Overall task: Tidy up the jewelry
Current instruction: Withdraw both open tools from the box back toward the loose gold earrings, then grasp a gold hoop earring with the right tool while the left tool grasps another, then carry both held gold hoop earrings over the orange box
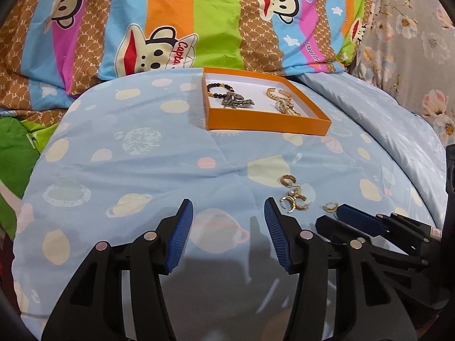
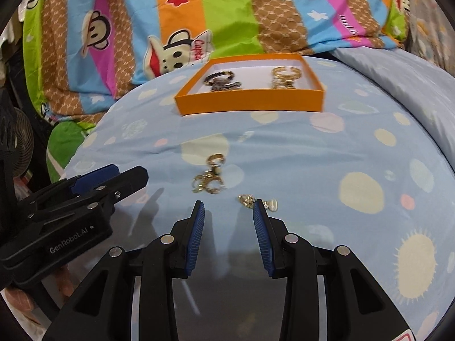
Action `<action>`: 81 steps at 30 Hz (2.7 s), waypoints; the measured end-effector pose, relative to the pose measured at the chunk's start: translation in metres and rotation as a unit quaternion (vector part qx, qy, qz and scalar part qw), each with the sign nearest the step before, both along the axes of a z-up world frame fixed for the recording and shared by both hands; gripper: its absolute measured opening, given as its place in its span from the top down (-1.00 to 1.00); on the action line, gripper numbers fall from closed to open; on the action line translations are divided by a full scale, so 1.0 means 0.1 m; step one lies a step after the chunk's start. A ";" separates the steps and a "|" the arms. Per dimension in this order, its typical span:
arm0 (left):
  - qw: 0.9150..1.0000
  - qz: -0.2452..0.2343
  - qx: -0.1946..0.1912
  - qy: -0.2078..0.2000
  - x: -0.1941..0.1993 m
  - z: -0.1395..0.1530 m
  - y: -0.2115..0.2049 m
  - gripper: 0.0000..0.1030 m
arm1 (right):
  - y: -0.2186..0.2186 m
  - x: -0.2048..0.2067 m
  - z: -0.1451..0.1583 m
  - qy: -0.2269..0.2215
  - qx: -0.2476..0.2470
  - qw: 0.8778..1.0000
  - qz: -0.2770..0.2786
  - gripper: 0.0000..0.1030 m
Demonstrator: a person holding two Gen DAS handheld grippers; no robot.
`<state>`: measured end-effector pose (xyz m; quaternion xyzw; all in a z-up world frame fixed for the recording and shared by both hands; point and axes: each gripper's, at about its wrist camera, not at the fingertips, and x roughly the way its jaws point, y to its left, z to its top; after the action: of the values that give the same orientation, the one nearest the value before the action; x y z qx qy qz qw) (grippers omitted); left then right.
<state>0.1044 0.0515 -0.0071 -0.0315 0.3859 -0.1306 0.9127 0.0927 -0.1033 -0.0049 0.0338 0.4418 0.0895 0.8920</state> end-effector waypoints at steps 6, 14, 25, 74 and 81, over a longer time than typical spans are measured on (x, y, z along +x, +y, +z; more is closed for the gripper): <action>1.000 0.008 -0.006 0.010 0.03 -0.03 0.04 0.02 | 0.08 0.20 -0.03 0.008 -0.009 1.000 0.008 0.36; 1.000 0.009 -0.012 0.012 0.03 -0.03 0.06 0.02 | 0.06 0.20 -0.04 0.011 0.004 1.000 0.004 0.51; 1.000 0.013 -0.014 0.014 0.05 -0.02 0.08 0.02 | 0.13 0.31 -0.08 0.024 0.000 1.000 0.009 0.68; 0.998 -0.034 0.022 0.052 0.58 -0.16 -0.84 0.69 | -0.62 0.05 0.03 -0.001 0.023 0.999 -0.033 0.68; 0.999 -0.040 0.009 0.036 0.53 -0.10 -0.81 0.69 | -0.61 0.06 0.05 -0.006 0.025 0.999 -0.033 0.68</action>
<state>0.1579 -0.0299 -0.0167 -0.0124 0.4203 -0.1626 0.8926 0.0982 -0.1646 -0.0001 0.0701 0.4325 0.0714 0.8960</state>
